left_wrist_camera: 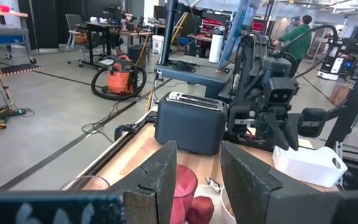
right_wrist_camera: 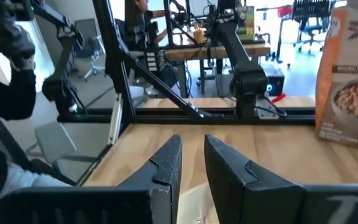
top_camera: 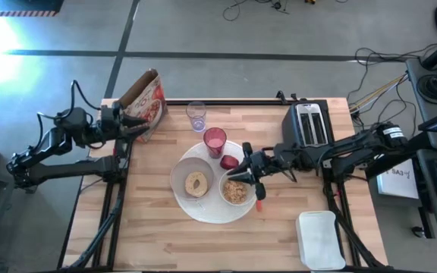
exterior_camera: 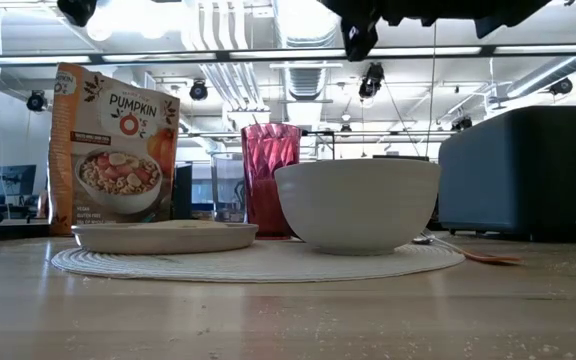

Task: Arrange a breakfast setting
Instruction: Return to Home Position

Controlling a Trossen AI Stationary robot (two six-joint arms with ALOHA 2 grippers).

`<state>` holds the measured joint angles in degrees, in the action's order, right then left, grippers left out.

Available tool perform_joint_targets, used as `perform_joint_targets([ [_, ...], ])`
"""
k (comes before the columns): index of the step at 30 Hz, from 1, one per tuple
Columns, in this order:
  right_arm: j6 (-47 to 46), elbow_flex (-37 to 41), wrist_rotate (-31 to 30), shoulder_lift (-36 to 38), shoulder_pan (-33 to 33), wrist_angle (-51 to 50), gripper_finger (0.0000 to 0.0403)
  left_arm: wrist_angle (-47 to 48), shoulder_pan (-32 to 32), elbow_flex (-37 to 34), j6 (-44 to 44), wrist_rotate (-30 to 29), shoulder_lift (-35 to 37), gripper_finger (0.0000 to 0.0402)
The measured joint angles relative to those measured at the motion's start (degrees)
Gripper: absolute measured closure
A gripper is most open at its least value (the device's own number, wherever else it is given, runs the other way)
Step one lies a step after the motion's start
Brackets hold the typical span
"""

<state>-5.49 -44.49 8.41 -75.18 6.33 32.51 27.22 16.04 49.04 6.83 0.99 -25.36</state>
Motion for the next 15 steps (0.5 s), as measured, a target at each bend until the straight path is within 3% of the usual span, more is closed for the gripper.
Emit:
perform_joint_targets([
  [6, -8.51, 0.0, 0.09, 0.69, 0.13, -0.78, 0.0344, -1.32, 0.02, 0.0, -0.71, -0.02, 0.0, 0.0295],
  [15, -8.93, 0.0, 0.6, 1.09, 0.15, -3.08, 0.0344, -1.4, 0.0, 0.0, -1.55, -0.13, 0.0, 0.0295],
])
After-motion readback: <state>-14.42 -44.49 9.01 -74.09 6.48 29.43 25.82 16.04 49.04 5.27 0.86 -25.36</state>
